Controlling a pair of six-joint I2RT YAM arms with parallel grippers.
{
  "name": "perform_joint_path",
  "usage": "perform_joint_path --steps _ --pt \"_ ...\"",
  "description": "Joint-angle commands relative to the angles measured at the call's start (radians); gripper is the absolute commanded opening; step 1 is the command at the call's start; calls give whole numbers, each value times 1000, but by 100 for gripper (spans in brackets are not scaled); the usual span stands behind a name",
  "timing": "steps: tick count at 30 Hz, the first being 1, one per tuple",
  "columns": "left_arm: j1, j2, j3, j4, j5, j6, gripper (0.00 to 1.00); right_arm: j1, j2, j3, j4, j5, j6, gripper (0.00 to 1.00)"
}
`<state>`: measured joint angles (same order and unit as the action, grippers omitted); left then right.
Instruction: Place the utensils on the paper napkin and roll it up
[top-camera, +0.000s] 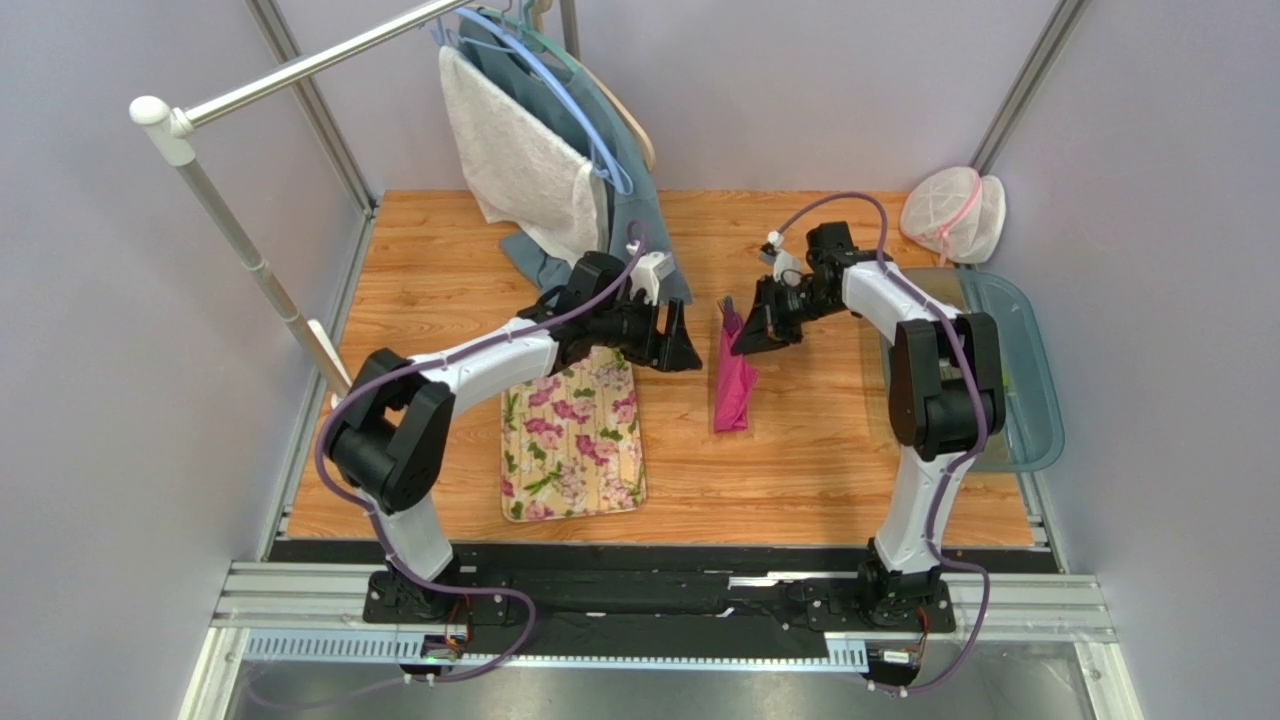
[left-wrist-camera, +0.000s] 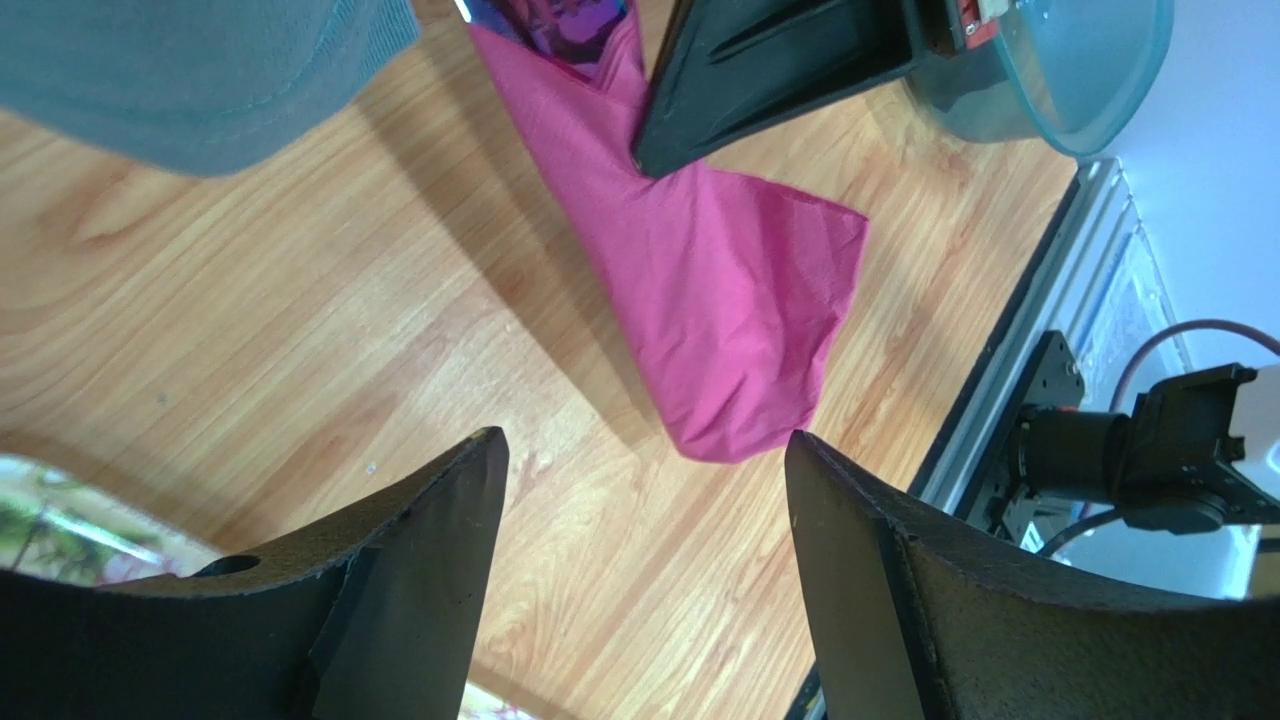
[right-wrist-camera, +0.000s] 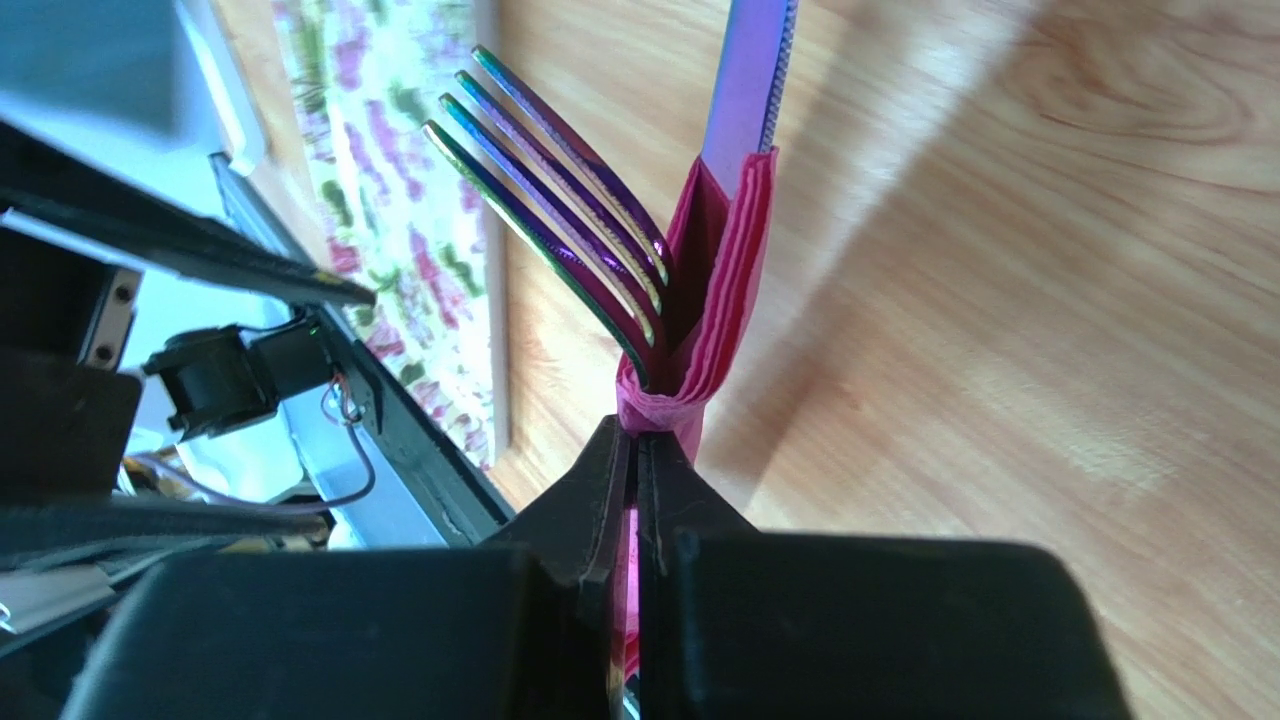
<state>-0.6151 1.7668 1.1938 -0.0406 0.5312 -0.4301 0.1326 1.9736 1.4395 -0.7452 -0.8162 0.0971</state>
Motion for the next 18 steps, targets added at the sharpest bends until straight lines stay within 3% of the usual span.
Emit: perform_joint_path --steps 1,8,13,15,18 --pt "5 -179 -55 69 -20 57 77 7 -143 39 -14 -115 -71 0" --pt "18 -395 -264 359 -22 197 82 39 -275 100 -78 -188 -175 0" --pt "44 -455 -183 260 87 287 83 81 -370 154 -92 -189 -234 0" --pt "67 -455 -119 193 84 228 82 99 -410 182 -77 -184 -237 0" --pt "104 -477 -115 229 177 188 81 127 -449 213 -65 -176 -240 0"
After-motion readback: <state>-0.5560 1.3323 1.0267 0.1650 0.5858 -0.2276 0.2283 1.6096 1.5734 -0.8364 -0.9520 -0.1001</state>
